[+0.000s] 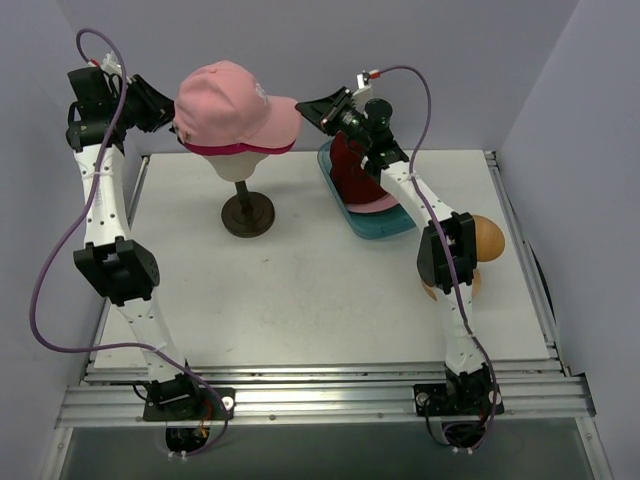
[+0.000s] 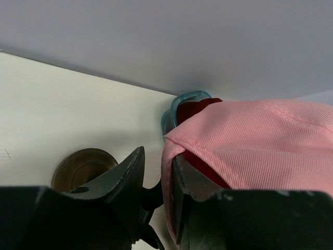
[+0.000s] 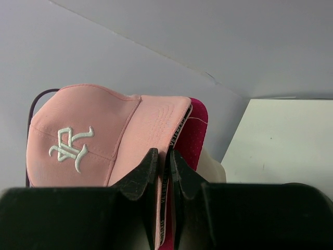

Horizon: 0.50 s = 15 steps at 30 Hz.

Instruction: Stack the hats

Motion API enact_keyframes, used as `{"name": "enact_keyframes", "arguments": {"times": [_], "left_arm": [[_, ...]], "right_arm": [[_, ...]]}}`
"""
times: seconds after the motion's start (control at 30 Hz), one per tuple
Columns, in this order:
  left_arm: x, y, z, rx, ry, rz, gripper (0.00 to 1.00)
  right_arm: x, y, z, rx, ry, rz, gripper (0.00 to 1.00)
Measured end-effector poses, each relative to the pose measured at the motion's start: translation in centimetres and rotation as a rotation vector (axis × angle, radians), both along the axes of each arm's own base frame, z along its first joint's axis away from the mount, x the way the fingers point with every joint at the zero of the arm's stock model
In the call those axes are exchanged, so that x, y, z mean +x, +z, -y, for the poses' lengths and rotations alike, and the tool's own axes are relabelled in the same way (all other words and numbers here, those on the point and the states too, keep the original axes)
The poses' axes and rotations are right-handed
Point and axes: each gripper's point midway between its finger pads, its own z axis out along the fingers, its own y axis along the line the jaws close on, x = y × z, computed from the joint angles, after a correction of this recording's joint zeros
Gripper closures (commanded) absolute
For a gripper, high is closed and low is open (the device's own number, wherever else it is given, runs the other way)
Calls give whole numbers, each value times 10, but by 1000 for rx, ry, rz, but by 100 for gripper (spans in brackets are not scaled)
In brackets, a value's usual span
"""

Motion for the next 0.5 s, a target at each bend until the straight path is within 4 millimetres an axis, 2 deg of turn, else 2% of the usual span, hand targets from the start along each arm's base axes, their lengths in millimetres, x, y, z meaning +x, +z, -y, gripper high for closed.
{"name": "enact_keyframes", "arguments": {"times": [0.5], "left_arm": [[-8, 2, -2, 71, -11, 21, 64]], "right_arm": [[1, 0, 1, -48, -4, 27, 100]]}}
